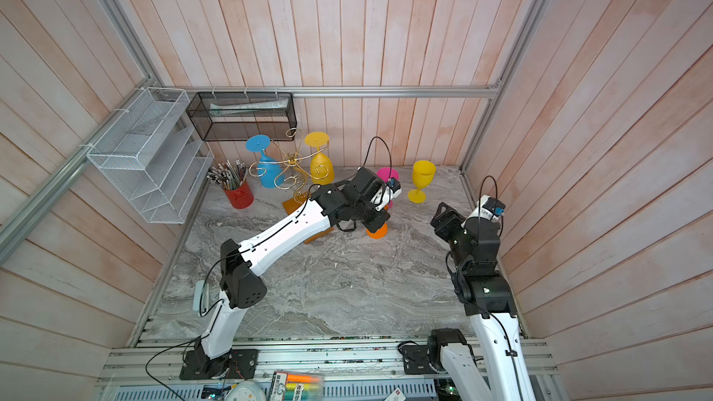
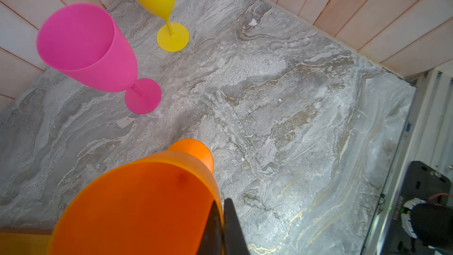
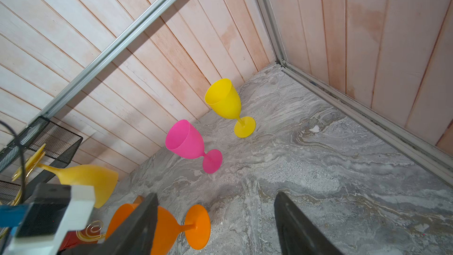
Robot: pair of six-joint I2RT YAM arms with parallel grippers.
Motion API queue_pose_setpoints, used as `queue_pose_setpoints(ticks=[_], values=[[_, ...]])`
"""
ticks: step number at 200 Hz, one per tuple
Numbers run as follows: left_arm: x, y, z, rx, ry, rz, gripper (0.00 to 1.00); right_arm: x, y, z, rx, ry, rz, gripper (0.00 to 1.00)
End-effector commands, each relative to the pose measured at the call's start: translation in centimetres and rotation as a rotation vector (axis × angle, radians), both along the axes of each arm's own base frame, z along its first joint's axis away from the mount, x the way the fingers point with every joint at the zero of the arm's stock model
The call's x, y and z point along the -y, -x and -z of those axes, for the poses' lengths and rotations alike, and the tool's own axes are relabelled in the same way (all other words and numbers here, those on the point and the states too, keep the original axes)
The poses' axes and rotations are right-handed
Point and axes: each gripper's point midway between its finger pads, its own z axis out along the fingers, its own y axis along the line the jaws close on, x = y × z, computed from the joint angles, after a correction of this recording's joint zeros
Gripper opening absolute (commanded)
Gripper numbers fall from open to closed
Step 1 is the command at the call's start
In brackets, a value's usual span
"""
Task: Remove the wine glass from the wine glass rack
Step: 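Carry the orange glass toward the pink glass while the right gripper withdraws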
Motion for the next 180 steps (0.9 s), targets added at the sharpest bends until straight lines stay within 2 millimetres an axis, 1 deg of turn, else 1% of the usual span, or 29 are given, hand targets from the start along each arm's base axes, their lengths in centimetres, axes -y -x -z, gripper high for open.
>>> queue_pose_setpoints(ticks=[1, 24, 45, 85, 139, 172, 180], values=[[-1.0, -1.1, 0.3, -0.008, -0.038, -0.027, 0.0, 0.1, 0.2, -0.2, 0.003, -0.014, 0.005, 0.76], [-1.3, -2.5, 1.4, -0.029, -0.037, -0.054, 0.0, -0.1, 0.3, -0.2, 0.007, -0.019, -0.009, 0.75], [-1.6, -3.1, 2.6, -0.016, -0.062, -0.065, 0.0, -0.6, 0.3, -0.2, 0.015, -0.029, -0.032, 0.75], [-1.7, -4.7, 3.4, 0.02, -0.075, -0.093, 0.0, -1.2, 0.1, 0.0, 0.015, -0.05, -0.066, 0.75], [-1.9, -6.0, 5.2, 0.053, -0.123, -0.109, 0.0, -1.5, 0.2, 0.4, 0.013, -0.056, -0.079, 0.74], [-2.0, -6.6, 5.7, 0.061, -0.133, -0.117, 0.0, -1.6, -0.1, 0.5, 0.015, -0.059, -0.086, 0.74], [-2.1, -6.7, 5.9, 0.061, -0.137, -0.116, 0.03, -1.7, -0.2, 0.5, 0.014, -0.06, -0.088, 0.74]])
